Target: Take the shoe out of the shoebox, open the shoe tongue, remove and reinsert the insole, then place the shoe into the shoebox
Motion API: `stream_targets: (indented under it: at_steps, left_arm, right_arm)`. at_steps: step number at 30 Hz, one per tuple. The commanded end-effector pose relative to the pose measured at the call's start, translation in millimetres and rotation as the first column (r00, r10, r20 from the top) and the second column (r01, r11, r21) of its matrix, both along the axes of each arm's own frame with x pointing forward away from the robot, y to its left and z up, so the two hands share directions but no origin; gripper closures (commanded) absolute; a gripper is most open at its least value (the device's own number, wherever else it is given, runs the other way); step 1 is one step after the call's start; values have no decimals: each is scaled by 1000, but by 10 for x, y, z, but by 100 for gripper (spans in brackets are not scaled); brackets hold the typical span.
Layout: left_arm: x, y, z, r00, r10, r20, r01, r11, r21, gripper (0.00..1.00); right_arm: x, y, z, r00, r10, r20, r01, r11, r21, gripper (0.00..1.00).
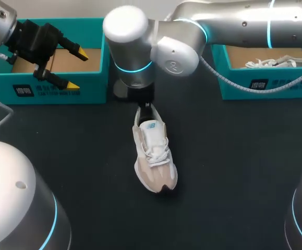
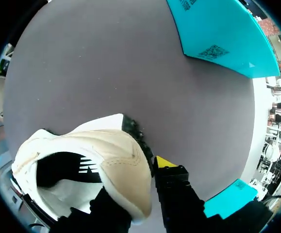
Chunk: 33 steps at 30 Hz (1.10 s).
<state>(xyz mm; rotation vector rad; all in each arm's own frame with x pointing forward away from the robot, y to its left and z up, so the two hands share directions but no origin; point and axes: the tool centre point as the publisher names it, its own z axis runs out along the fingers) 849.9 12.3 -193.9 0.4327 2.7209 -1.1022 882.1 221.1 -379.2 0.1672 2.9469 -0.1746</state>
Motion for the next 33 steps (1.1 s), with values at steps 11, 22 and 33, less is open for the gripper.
stream_targets:
  at_steps: [11, 22, 33]
  left_arm:
    - [0, 6, 2, 1000, -1, -1, 1, 1000, 3, 0]
    - [0, 6, 2, 1000, -1, -1, 1, 1000, 3, 0]
    - [0, 6, 2, 1000, -1, -1, 1, 1000, 3, 0]
  right_arm:
    - [-123, -200, 1347, 997, -31, 72, 31, 1000, 7, 100]
    - [-133, -270, 2219, 989, 5, 146, -3, 1000, -13, 100]
    - [-136, -211, 2434, 988, 23, 152, -20, 1000, -22, 100]
